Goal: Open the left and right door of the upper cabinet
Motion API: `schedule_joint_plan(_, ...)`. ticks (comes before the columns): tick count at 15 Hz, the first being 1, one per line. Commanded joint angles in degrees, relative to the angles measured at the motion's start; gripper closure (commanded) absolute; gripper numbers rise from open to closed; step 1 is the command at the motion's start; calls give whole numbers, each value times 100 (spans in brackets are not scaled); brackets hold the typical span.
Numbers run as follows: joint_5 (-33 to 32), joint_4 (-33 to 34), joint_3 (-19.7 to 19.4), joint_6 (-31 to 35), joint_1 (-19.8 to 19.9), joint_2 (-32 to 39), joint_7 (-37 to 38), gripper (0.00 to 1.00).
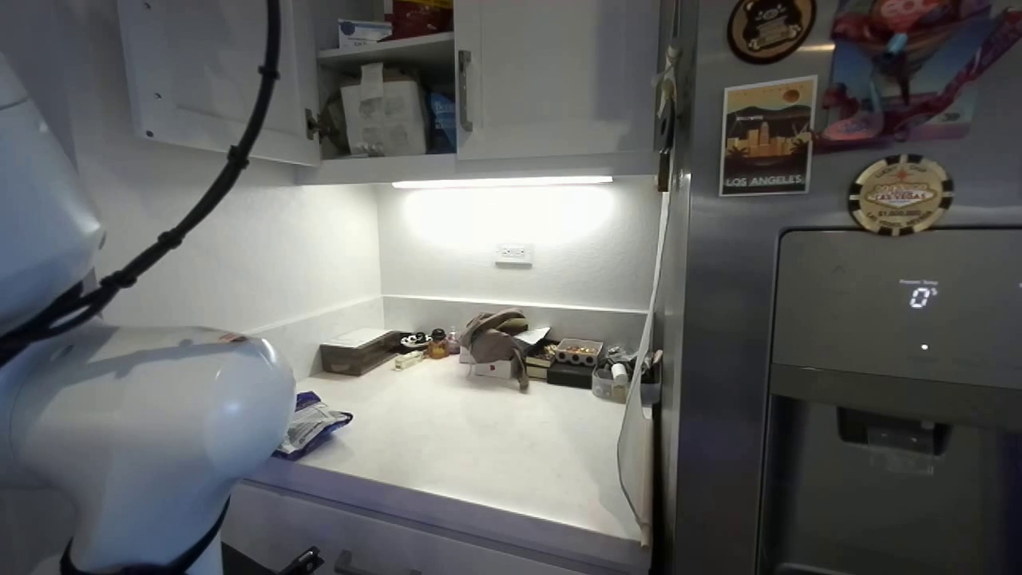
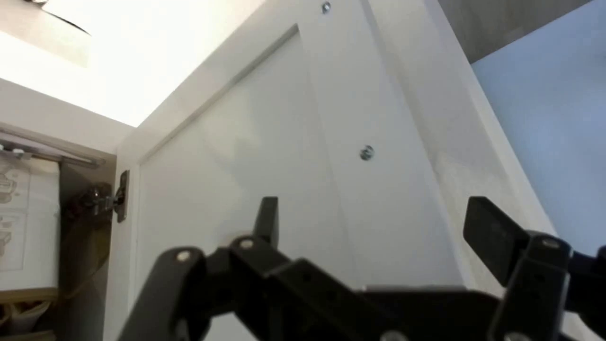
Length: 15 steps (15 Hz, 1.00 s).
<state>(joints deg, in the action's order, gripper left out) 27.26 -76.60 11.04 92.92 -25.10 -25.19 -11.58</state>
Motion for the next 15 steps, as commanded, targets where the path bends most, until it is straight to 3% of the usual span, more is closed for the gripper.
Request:
schedule_joint_plan(1, -475, 590, 143, -990, 393, 397, 255, 0)
schedule_joint_plan(4, -862, 826, 131, -1791, 659, 527, 375, 0)
schedule_joint_plan(8, -951, 549, 31, -2258, 963, 426, 391, 0)
schedule_joint_plan(12, -926, 178, 10, -2364, 1151, 369, 462, 0)
schedule_joint_plan(15, -1065, -456, 34, -2106, 1283, 141, 494, 0)
